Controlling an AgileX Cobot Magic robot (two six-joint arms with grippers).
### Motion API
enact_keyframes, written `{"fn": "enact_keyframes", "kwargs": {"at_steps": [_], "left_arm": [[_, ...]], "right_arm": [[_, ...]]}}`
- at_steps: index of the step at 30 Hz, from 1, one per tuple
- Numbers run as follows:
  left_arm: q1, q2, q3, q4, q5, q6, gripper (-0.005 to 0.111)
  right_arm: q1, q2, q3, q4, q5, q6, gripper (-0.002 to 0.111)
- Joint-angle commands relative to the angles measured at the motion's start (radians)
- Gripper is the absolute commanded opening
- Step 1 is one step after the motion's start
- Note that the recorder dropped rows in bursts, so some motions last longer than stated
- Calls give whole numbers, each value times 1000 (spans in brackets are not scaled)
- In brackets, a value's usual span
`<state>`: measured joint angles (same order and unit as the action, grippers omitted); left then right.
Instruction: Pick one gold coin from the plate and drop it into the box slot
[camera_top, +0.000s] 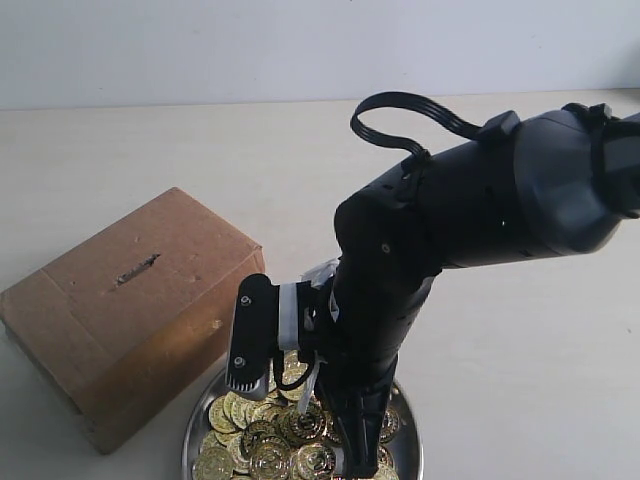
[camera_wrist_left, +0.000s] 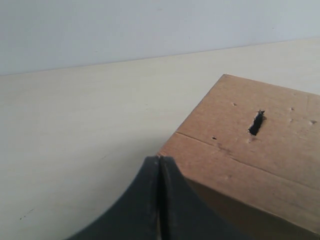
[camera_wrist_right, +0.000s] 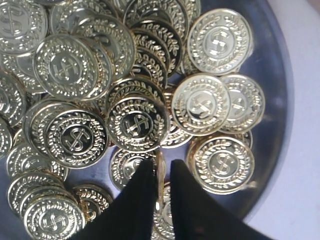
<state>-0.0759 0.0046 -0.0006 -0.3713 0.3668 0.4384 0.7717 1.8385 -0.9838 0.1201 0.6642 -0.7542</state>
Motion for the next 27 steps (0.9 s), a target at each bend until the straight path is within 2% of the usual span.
{"fn": "enact_keyframes", "kwargs": {"at_steps": [1, 27], "left_arm": [[-5, -5, 1, 0, -5, -2, 0], [-5, -5, 1, 0, -5, -2, 0]], "right_arm": [[3, -8, 0, -7, 3, 1, 15], [3, -8, 0, -78, 20, 114, 12]]}}
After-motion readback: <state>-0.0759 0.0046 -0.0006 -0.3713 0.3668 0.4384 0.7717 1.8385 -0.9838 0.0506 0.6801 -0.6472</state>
